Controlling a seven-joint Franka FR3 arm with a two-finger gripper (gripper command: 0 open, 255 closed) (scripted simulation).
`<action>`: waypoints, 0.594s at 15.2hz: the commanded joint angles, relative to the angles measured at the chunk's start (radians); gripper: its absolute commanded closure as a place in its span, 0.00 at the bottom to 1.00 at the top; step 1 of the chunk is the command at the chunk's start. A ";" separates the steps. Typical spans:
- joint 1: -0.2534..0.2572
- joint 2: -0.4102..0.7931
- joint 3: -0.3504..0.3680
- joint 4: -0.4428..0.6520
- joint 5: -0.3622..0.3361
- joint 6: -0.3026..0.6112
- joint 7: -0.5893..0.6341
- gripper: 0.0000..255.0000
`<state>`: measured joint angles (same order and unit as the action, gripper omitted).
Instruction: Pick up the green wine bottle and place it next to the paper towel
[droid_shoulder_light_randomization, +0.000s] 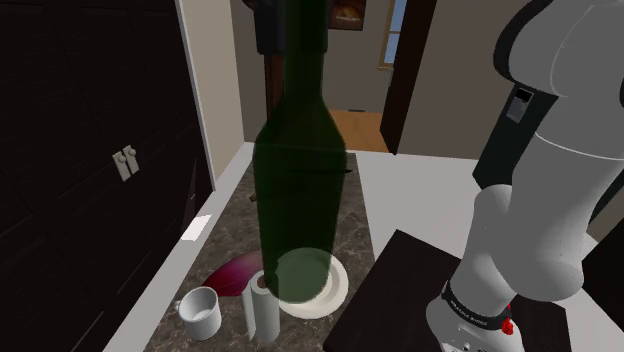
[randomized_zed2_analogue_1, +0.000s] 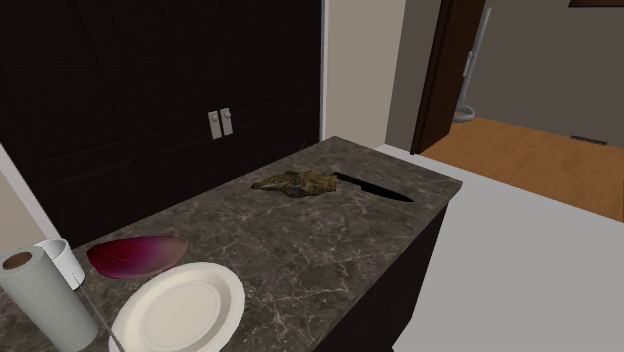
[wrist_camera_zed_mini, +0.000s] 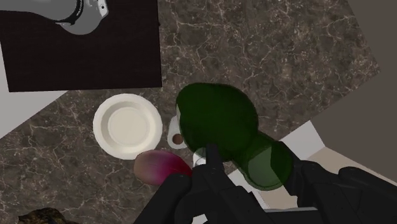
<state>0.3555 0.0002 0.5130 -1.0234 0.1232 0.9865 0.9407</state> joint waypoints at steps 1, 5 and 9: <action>0.021 0.036 0.021 0.037 -0.016 -0.001 0.038 1.00; -0.007 -0.050 -0.006 -0.128 0.025 0.085 -0.007 1.00; -0.018 -0.114 -0.026 -0.260 0.050 0.157 -0.040 1.00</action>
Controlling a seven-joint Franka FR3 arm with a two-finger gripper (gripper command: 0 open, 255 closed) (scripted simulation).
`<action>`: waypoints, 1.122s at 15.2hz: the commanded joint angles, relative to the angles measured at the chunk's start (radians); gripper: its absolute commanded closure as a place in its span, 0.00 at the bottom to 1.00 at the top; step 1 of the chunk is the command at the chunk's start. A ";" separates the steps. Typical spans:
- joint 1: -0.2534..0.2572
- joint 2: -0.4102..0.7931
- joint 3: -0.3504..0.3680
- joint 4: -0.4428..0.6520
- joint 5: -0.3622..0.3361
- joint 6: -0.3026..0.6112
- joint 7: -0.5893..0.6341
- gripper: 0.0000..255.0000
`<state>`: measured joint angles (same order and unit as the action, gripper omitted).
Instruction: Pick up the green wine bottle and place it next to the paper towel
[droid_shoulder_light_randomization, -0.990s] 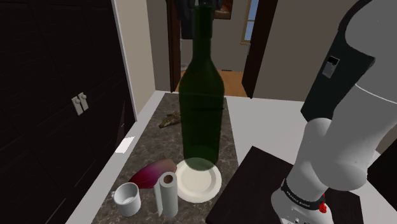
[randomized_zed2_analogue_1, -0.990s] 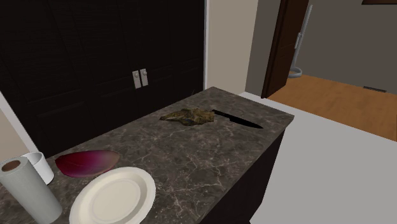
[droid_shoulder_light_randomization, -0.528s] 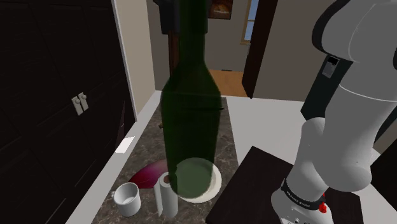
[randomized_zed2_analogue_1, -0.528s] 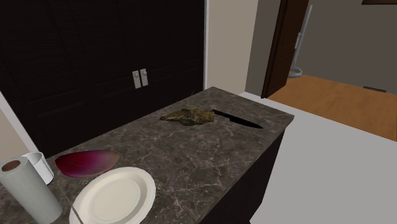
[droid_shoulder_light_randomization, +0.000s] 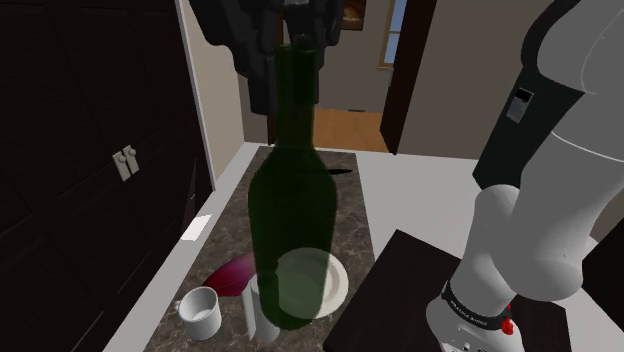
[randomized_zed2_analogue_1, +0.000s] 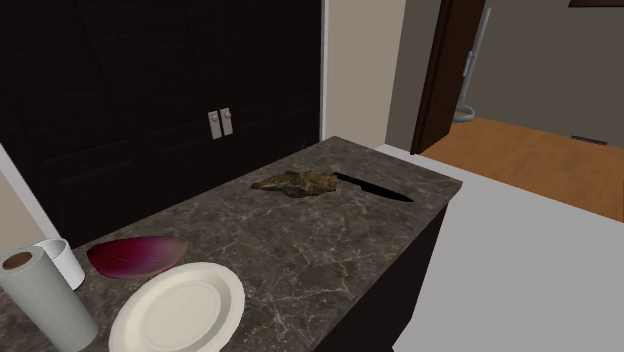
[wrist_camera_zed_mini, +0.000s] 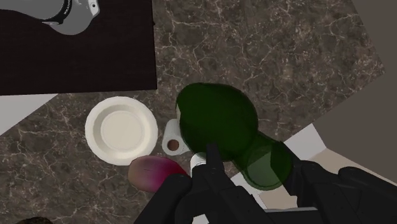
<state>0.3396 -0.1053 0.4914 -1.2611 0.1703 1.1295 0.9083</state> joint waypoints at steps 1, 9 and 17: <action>-0.004 -0.022 -0.008 -0.052 0.008 0.031 -0.015 1.00; -0.009 -0.111 -0.029 -0.259 0.036 0.154 -0.061 1.00; -0.006 -0.171 -0.037 -0.430 0.055 0.266 -0.093 1.00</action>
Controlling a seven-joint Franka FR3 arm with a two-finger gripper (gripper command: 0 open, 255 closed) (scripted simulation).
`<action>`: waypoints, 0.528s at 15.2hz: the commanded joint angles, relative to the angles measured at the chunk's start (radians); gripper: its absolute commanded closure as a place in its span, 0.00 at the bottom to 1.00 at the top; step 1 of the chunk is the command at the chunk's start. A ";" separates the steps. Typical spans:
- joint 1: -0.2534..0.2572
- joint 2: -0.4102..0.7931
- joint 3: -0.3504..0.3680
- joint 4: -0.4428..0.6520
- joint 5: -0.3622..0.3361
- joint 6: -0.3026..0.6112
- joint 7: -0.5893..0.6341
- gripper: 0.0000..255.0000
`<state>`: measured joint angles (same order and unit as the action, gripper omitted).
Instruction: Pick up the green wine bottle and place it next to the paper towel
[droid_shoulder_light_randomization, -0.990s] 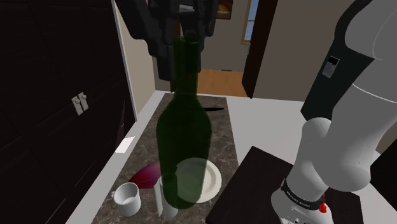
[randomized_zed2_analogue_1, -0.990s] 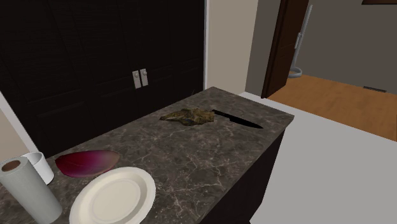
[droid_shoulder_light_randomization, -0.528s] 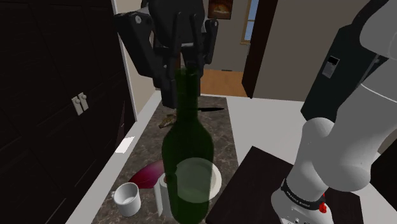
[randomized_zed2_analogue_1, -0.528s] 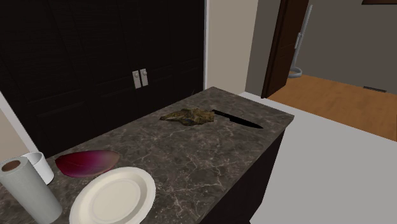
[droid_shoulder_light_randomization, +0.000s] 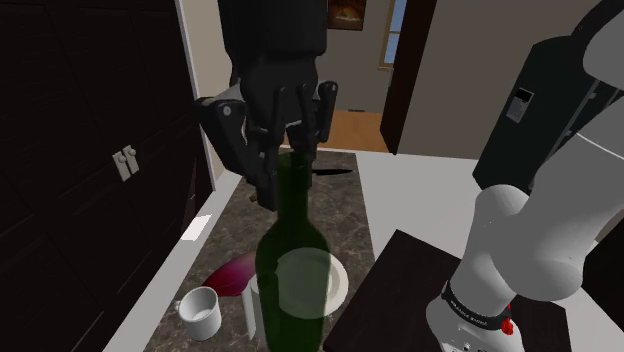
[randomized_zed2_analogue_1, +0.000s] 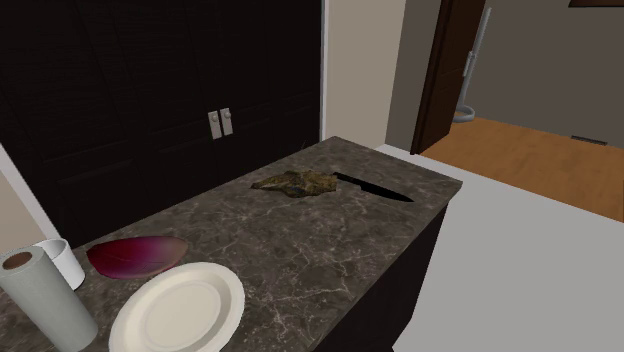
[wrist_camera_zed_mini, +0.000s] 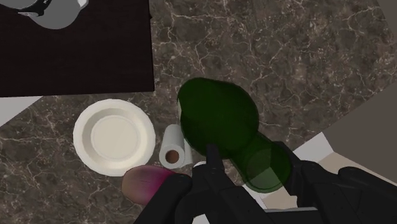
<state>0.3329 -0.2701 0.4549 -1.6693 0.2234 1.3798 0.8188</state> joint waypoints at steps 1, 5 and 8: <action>0.001 -0.012 -0.001 -0.041 0.004 0.030 -0.007 1.00; 0.003 -0.034 -0.002 -0.116 0.011 0.083 -0.020 1.00; 0.005 -0.047 -0.001 -0.168 0.016 0.123 -0.028 1.00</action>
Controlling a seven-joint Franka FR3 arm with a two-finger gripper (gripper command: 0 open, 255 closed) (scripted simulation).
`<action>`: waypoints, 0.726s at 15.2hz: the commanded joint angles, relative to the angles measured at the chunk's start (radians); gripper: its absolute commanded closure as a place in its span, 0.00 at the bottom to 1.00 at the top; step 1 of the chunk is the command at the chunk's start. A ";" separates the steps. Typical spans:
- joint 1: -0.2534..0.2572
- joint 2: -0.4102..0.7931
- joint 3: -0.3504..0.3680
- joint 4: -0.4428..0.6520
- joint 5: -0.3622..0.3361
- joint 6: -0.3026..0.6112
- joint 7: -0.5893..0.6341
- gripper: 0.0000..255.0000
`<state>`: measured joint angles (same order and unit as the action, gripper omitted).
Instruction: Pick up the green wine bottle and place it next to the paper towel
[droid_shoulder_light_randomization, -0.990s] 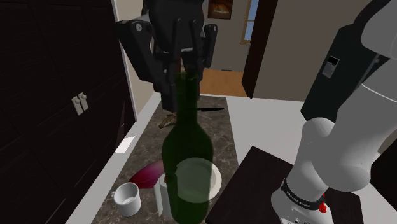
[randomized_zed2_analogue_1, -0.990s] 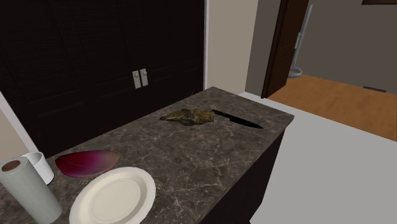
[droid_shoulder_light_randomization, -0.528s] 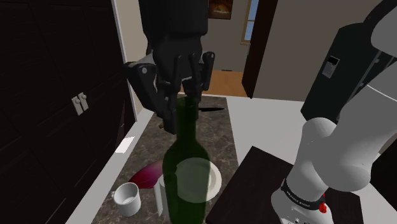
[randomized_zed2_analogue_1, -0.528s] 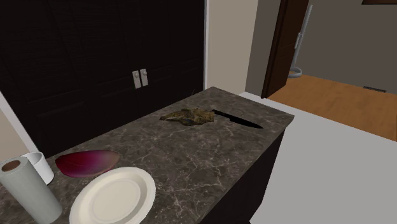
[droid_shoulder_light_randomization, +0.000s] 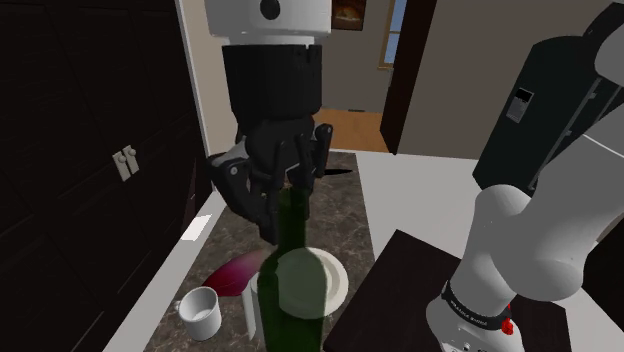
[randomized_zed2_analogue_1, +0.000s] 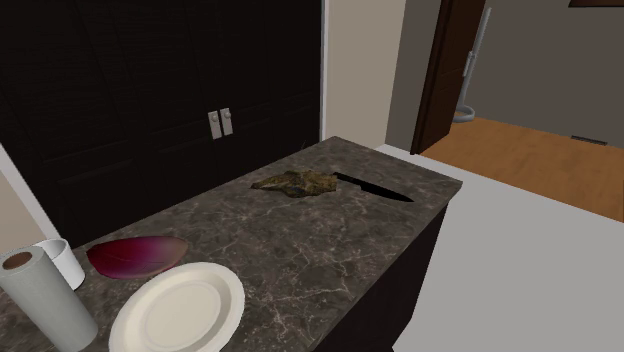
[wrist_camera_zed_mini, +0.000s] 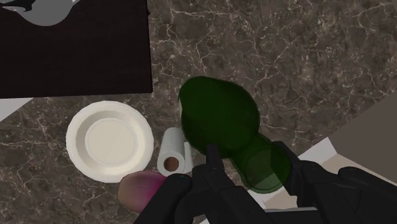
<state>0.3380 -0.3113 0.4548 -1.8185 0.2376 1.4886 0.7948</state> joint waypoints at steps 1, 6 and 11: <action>0.001 -0.010 0.000 -0.036 0.003 0.027 -0.007 1.00; 0.005 -0.026 0.003 -0.117 0.011 0.093 -0.019 1.00; 0.008 -0.035 0.008 -0.192 0.018 0.158 -0.029 1.00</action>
<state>0.3460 -0.3471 0.4616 -1.9964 0.2547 1.6312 0.7684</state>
